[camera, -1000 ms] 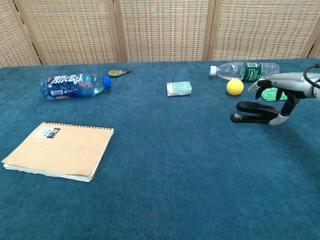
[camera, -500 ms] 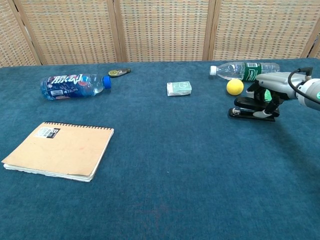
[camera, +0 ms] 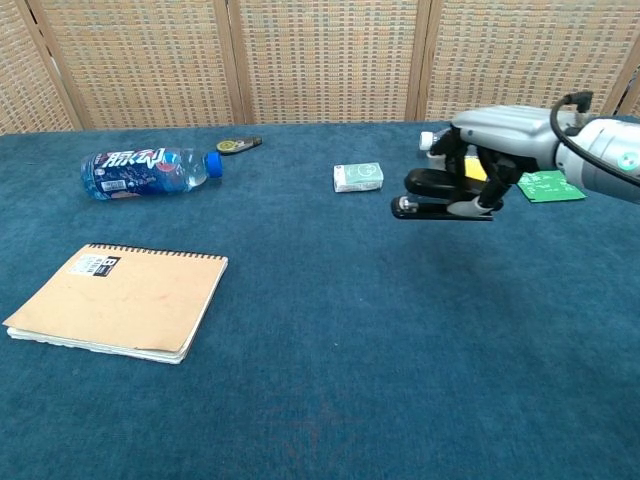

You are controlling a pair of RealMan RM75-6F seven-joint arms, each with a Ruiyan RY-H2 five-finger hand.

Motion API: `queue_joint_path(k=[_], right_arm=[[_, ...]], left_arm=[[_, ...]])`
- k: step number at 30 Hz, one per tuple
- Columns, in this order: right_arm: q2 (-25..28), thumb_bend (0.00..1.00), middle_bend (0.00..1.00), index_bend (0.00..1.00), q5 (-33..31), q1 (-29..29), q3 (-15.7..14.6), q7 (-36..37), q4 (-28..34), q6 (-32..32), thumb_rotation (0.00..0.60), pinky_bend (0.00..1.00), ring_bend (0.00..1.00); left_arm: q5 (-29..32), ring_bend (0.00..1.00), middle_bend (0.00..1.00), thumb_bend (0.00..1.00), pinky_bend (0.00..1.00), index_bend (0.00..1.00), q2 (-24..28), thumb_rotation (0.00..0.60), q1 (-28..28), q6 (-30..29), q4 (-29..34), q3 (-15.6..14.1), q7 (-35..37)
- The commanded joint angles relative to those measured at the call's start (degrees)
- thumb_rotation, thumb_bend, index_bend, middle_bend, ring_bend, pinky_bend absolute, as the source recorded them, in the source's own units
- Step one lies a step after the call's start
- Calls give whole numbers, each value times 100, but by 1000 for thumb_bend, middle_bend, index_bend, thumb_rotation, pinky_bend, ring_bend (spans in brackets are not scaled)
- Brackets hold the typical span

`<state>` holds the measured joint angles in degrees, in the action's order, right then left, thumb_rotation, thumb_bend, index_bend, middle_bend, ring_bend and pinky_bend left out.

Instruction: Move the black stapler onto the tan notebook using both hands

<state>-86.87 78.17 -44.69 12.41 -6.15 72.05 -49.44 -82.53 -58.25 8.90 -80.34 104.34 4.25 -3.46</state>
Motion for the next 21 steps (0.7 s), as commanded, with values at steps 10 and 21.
queue_joint_path(k=[10,21], right_arm=[[-886,421,588,575,-3083,-1413,571,-3587,1324,161,600,597,428],[-1867,422,588,575,-4314,-1939,477,-4411,777,-424,600,597,429]], left_arm=[[-46,0,0,131,0,0,451,600,22,172,23,-10,897],[-225,0,0,132,0,0,698,600,74,339,-3,-90,1485]])
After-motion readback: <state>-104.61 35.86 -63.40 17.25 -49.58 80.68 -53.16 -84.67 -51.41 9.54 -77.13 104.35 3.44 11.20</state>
